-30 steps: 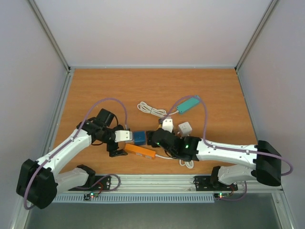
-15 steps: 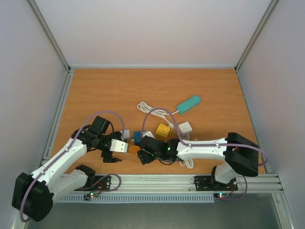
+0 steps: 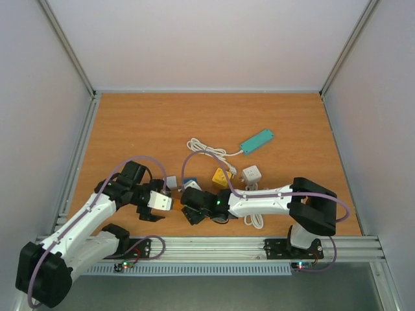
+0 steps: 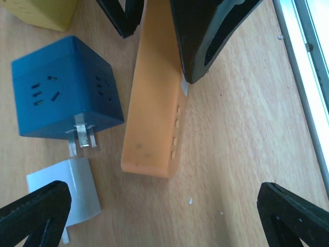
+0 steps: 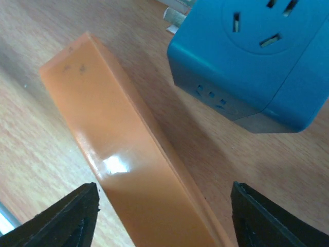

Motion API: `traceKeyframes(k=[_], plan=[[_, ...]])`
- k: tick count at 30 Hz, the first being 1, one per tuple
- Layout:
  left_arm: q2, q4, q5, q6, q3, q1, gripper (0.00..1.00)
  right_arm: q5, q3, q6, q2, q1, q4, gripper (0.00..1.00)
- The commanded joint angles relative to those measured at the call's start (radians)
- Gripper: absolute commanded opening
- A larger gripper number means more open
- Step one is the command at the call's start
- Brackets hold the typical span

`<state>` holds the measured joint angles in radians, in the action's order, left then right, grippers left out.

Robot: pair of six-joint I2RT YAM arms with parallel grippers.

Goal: Insert the plug

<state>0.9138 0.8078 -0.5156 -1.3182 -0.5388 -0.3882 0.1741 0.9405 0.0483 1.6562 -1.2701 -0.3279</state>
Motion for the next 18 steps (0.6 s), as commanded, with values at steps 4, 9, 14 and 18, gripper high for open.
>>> traceKeyframes(k=[4,9,14,18], plan=[[-0.087,-0.132,-0.076,-0.047,0.060,0.005,1.00,0.008,0.039,-0.053,0.020,-0.006,-0.015,0.40],[-0.193,-0.205,-0.122,-0.084,0.137,0.005,1.00,-0.141,0.014,-0.062,-0.003,0.048,0.051,0.07],[-0.198,-0.240,-0.121,-0.142,0.184,0.002,1.00,-0.400,-0.014,-0.085,-0.047,0.152,0.120,0.01],[-0.201,-0.285,-0.111,-0.231,0.240,-0.008,1.00,-0.525,0.001,-0.113,-0.020,0.201,0.133,0.01]])
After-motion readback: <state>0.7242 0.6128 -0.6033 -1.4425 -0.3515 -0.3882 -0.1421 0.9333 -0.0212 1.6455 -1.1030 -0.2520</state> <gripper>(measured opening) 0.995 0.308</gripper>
